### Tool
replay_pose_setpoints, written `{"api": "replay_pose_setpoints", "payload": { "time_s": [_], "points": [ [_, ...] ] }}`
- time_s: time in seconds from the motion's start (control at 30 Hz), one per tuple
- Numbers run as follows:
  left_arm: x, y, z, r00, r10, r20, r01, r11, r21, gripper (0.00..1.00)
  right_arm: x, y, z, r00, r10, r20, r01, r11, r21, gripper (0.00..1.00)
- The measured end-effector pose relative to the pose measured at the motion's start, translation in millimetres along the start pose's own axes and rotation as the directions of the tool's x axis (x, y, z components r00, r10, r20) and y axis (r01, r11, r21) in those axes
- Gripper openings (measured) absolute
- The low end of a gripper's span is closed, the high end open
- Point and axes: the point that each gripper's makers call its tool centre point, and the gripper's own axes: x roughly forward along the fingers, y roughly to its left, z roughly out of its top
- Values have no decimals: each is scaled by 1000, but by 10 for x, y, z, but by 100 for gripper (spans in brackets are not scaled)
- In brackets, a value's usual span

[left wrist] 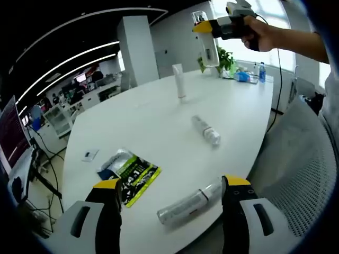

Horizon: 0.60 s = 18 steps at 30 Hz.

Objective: Arrange the skincare products in the storage area until every visible bottle or jar stands upright without overlapping.

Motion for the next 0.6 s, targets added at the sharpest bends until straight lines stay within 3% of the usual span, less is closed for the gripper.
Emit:
{"api": "replay_pose_setpoints", "payload": {
  "time_s": [0.2, 0.37, 0.6],
  "points": [
    [71, 5, -64, 999, 30, -20, -30, 1000, 3, 73, -22, -197, -37, 1000, -28, -1, 28, 1000, 3, 25],
    [55, 119, -28, 997, 72, 10, -72, 997, -24, 74, -32, -387, -98, 998, -55, -2, 55, 998, 31, 25],
    [70, 119, -33, 997, 75, 13, -75, 997, -17, 74, 16, -596, -158, 997, -71, -12, 71, 997, 24, 25]
  ]
}}
